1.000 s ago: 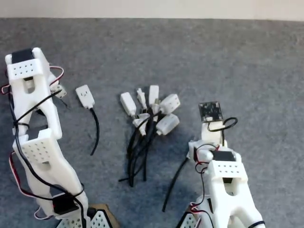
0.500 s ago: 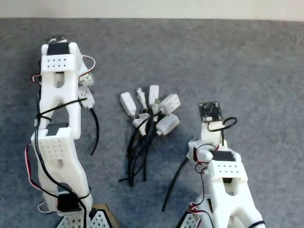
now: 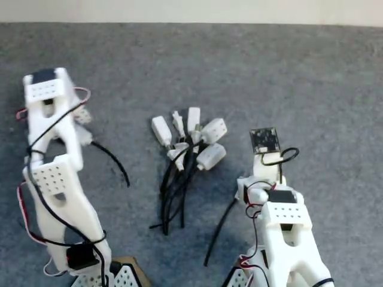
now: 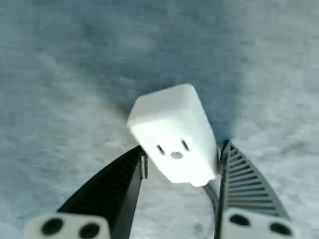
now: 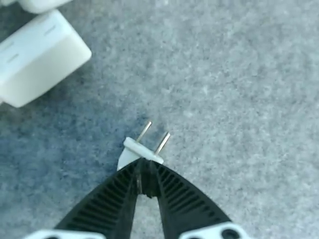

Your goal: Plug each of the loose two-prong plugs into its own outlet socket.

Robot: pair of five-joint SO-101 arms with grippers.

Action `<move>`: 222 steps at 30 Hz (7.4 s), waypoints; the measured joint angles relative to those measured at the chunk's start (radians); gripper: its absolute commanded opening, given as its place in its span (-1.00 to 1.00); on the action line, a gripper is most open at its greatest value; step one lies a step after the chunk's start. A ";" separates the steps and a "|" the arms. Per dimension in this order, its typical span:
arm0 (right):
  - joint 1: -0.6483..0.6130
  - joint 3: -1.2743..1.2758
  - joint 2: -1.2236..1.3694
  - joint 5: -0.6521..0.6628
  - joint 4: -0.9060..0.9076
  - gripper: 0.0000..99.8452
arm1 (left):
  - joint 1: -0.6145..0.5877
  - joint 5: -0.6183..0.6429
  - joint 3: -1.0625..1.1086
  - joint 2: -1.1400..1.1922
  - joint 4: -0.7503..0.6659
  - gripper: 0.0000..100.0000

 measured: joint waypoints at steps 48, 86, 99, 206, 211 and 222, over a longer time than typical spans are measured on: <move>-0.043 0.000 0.000 0.000 -0.011 -0.99 | -0.183 -0.479 0.152 -0.049 0.000 -0.92; -0.043 0.023 0.002 0.000 -0.038 -0.99 | 0.170 -1.303 1.303 -1.005 -0.305 -0.38; -0.043 0.023 0.002 -0.002 -0.038 -0.99 | 0.265 -1.120 1.229 -1.008 -0.137 -0.38; -0.043 0.023 0.002 -0.002 -0.041 -0.99 | 0.207 -1.063 0.133 -0.074 -0.046 -0.47; -0.043 0.023 0.002 -0.002 -0.041 -0.99 | 0.155 -1.033 -0.040 0.043 -0.046 -0.47; -0.043 0.023 0.002 -0.002 -0.041 -0.99 | 0.086 -1.019 -0.391 0.230 0.097 -0.47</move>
